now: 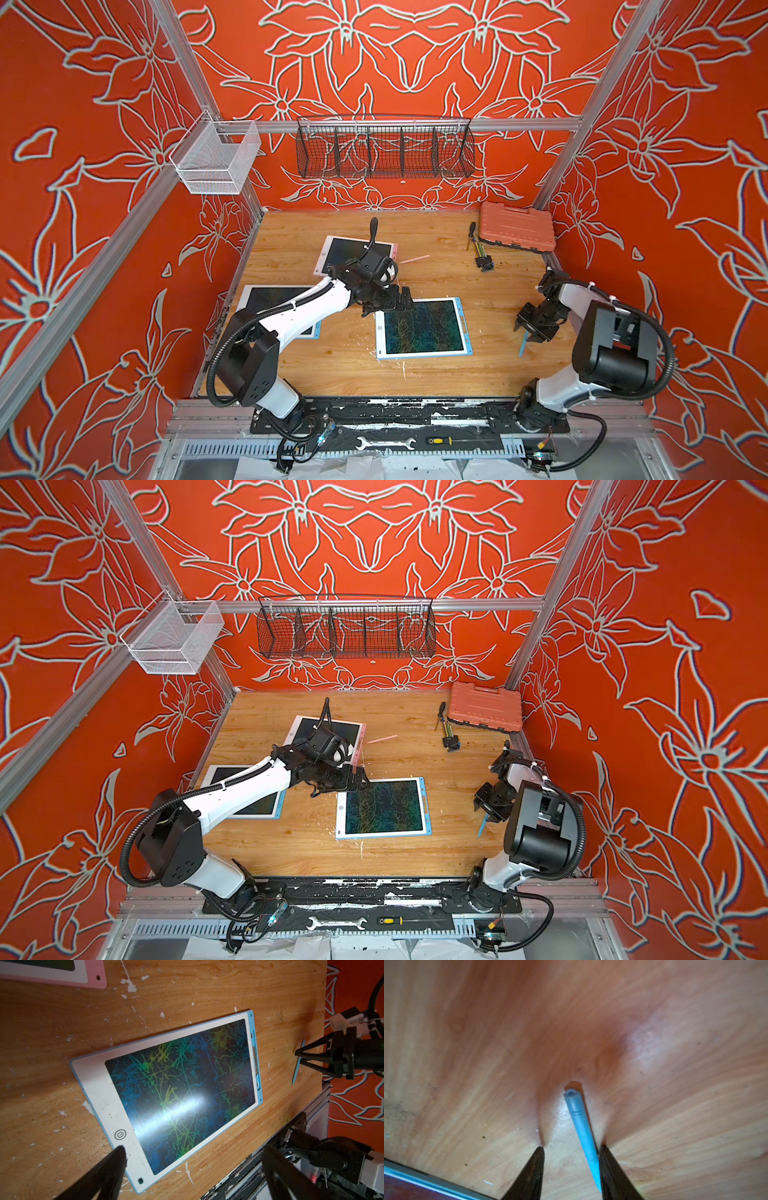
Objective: Place the stylus back onto the writing tablet
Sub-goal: Move the stylus to the center of the board.
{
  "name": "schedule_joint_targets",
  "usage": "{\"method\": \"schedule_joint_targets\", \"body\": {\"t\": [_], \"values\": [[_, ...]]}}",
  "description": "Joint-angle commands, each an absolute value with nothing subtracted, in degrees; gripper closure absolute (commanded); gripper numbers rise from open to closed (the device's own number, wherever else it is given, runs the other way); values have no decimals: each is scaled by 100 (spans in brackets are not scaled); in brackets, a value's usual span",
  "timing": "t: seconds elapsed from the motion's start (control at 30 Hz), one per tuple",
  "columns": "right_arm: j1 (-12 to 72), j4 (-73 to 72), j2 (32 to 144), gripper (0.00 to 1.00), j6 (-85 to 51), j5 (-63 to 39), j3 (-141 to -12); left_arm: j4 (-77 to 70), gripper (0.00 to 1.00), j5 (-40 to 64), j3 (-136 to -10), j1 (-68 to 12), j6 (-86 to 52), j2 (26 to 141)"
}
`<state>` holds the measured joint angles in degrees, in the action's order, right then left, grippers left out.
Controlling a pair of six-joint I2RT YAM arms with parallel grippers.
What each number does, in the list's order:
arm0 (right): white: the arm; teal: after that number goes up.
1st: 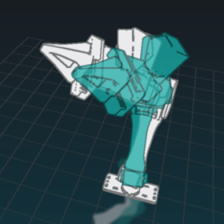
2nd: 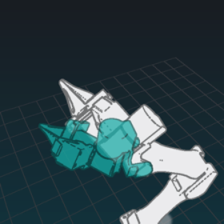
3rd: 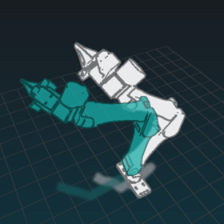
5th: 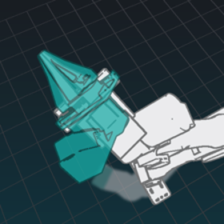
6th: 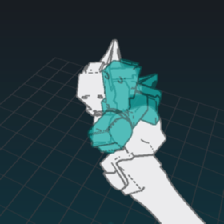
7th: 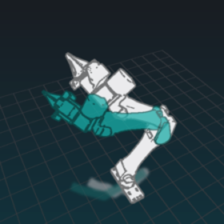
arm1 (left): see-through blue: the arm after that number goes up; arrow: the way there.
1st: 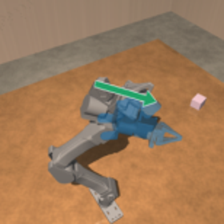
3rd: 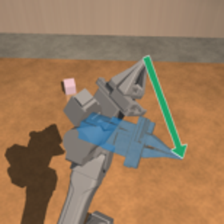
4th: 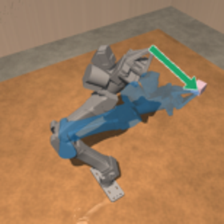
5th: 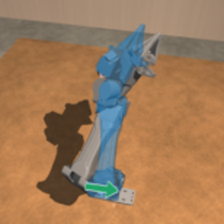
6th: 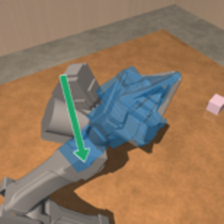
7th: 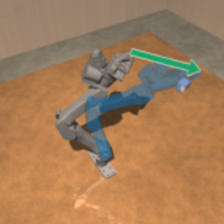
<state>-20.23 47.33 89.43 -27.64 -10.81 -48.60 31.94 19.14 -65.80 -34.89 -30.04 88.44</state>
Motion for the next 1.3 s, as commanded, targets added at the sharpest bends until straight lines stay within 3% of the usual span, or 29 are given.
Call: {"method": "schedule_joint_targets", "body": {"t": [0.0,0.9,1.27], "values": [[-1884,4487,9114,59,-2817,-1329,-4630,3164,0,1881,-6548,-3515,-3047,8721],[-1202,4407,9299,83,-2925,-959,-4807,3232,0,1981,-6856,-3516,-2967,9030],[-720,4491,9466,86,-2789,-621,-5070,3318,1,2119,-7247,-3516,-2900,9367]]}}
